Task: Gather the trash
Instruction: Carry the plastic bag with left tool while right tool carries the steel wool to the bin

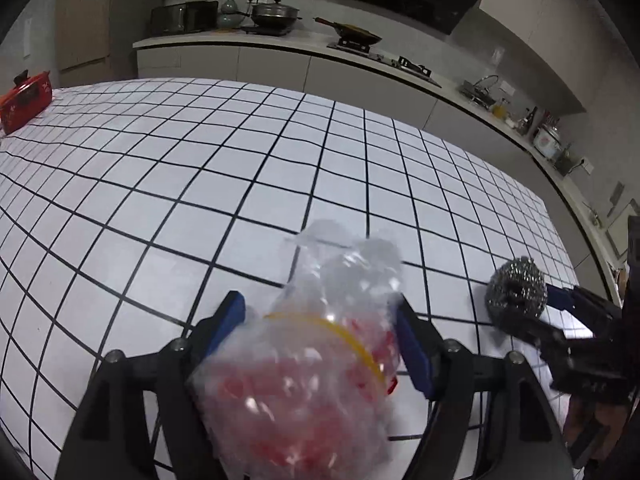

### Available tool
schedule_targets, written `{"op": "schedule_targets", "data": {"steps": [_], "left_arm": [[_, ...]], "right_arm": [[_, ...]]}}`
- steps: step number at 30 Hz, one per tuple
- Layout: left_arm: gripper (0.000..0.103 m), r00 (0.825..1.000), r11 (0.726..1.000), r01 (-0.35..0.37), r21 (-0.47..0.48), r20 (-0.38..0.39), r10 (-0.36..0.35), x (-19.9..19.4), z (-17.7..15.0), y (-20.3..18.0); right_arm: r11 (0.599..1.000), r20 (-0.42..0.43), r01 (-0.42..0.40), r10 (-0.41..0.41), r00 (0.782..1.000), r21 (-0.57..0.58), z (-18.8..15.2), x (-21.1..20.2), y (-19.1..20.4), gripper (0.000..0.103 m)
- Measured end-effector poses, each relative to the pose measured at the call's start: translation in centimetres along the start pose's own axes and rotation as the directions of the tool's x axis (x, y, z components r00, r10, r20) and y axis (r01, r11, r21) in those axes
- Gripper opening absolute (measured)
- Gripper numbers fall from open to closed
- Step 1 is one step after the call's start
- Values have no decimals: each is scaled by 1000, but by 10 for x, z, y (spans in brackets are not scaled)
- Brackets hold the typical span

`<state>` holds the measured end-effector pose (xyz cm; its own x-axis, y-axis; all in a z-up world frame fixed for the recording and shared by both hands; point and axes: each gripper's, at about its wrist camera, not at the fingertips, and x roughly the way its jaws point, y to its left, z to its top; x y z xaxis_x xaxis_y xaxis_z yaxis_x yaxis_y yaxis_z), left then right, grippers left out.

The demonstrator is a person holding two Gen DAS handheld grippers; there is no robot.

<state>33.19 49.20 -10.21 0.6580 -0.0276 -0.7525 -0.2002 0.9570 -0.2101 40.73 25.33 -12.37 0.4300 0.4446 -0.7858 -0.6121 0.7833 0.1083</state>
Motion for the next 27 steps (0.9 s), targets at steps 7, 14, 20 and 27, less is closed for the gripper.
{"op": "schedule_targets", "data": {"steps": [7, 14, 20, 27], "left_arm": [[66, 999, 1000, 25, 6, 19, -25, -8, -7, -12], [65, 999, 1000, 22, 6, 34, -22, -18, -16, -34], [65, 999, 999, 27, 38, 39, -28, -33, -33, -72], [62, 998, 996, 49, 75, 41, -52, -53, -64, -140]], "right_arm": [[1000, 15, 5, -5, 1000, 6, -9, -15, 1, 48], [999, 37, 26, -27, 999, 29, -28, -45, -16, 48], [997, 65, 52, -56, 996, 61, -54, -80, -40, 48], [994, 92, 56, -65, 994, 95, -97, -134, -74, 48]]}}
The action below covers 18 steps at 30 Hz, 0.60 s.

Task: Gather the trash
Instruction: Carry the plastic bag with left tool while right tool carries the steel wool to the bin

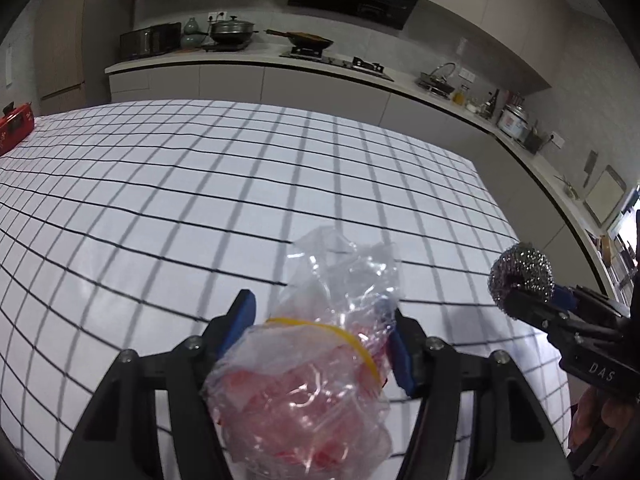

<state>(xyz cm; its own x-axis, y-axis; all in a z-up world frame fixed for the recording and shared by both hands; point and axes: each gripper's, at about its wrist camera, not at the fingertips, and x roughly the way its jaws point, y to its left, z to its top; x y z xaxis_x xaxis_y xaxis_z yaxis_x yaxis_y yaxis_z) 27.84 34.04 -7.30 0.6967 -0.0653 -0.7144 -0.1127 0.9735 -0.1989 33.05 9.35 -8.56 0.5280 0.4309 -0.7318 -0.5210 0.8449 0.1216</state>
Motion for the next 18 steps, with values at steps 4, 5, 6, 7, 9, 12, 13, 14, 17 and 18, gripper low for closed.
{"op": "schedule_targets", "data": {"steps": [4, 5, 6, 7, 9, 12, 13, 14, 17, 18], "left_arm": [[61, 1000, 1000, 4, 11, 1, -4, -11, -19, -42], [61, 1000, 1000, 4, 12, 2, -5, -14, -23, -50], [61, 1000, 1000, 6, 12, 2, -6, -17, -29, -60], [61, 1000, 1000, 5, 13, 3, -5, -19, -33, -68], [61, 1000, 1000, 6, 10, 4, -6, -25, -43, -85], [61, 1000, 1000, 18, 10, 5, -18, -31, -55, -108], [61, 1000, 1000, 20, 14, 7, -20, -33, -58, -116], [61, 1000, 999, 24, 21, 6, -24, -34, -62, -125], [61, 999, 998, 39, 42, 6, -39, -38, -69, -149], [61, 999, 998, 46, 50, 7, -46, -39, -72, -157]], "right_arm": [[1000, 17, 6, -7, 1000, 8, -26, -40, -34, 48], [1000, 19, 7, -7, 1000, 13, -33, -50, -44, 48], [1000, 21, 7, -7, 1000, 14, -39, -59, -53, 48], [1000, 23, 9, -9, 1000, 13, -45, -66, -60, 48], [1000, 26, 10, -10, 1000, 13, -58, -83, -77, 48], [1000, 26, 15, -15, 1000, 14, -74, -104, -98, 48], [1000, 28, 17, -18, 999, 18, -80, -111, -106, 48], [1000, 31, 17, -18, 999, 23, -85, -118, -114, 48], [999, 39, 31, -32, 999, 36, -101, -138, -133, 48], [999, 42, 36, -37, 998, 40, -106, -145, -140, 48]]}}
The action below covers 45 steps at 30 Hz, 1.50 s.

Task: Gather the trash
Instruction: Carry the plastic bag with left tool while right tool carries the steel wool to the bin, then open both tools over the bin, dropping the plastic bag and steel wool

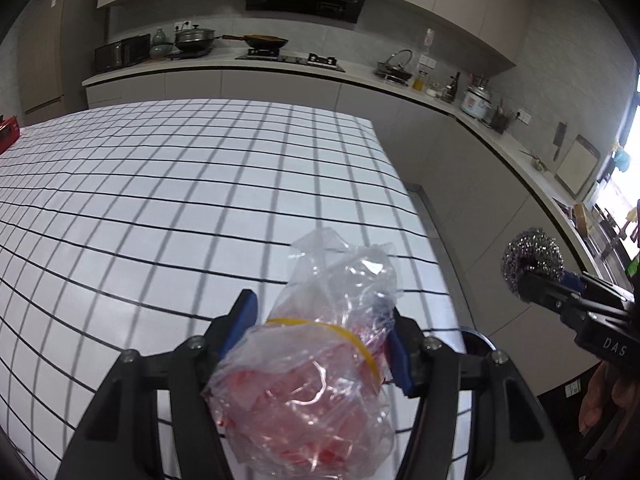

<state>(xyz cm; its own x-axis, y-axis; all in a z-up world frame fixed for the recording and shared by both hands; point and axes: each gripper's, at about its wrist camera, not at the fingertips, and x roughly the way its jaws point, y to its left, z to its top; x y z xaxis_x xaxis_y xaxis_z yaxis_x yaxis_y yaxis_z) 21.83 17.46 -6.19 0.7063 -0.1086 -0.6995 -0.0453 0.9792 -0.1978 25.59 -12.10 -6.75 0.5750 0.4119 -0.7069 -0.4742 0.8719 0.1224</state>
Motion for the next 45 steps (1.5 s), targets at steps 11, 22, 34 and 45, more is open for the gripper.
{"op": "schedule_targets", "data": {"steps": [11, 22, 34, 45], "left_arm": [[60, 994, 989, 108, 97, -12, -108, 4, -16, -91], [60, 972, 963, 209, 172, -142, -186, 43, -79, -206], [60, 957, 971, 160, 178, -270, -109, 120, -128, -223], [98, 954, 986, 150, 69, -272, -126, 147, -145, -207]], "right_arm": [[995, 8, 85, -86, 996, 51, -56, -61, -76, 48], [979, -116, 154, -139, 983, 133, -151, -74, -172, 48], [1000, -224, 29, -29, 974, -4, -205, -12, -200, 48], [960, -302, -3, -85, 950, -281, -228, 52, -191, 96]]}}
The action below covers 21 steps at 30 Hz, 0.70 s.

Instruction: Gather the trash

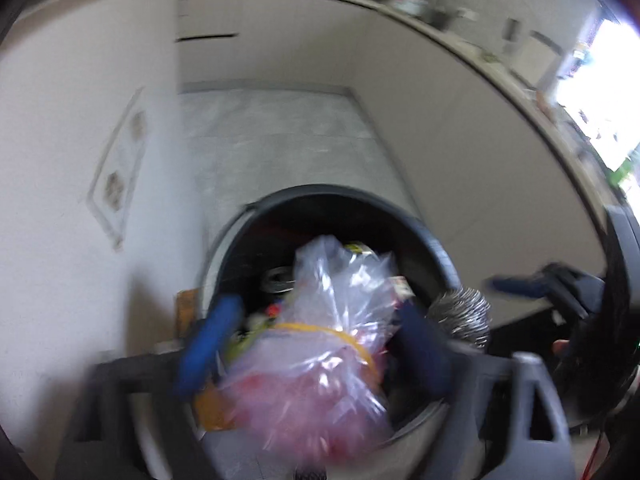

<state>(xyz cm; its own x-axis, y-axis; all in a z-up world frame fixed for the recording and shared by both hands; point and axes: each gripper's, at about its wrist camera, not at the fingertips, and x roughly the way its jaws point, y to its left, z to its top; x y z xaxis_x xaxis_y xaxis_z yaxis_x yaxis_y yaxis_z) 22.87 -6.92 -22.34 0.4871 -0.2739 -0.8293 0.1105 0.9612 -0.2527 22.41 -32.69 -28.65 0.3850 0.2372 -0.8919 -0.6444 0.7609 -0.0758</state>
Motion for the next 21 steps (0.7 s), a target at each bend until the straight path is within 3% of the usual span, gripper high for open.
{"op": "schedule_targets", "data": {"steps": [2, 11, 21], "left_arm": [[98, 1000, 999, 16, -34, 15, -16, -6, -2, 6], [98, 994, 1000, -13, -19, 112, 15, -51, -4, -3], [98, 990, 998, -64, -10, 124, 65, -87, 4, -12]], "right_arm": [[999, 7, 3, -3, 1000, -32, -8, 2, -4, 96], [998, 88, -40, 35, 995, 56, -25, -27, -22, 96], [985, 97, -41, 25, 995, 170, -25, -60, -5, 96]]}}
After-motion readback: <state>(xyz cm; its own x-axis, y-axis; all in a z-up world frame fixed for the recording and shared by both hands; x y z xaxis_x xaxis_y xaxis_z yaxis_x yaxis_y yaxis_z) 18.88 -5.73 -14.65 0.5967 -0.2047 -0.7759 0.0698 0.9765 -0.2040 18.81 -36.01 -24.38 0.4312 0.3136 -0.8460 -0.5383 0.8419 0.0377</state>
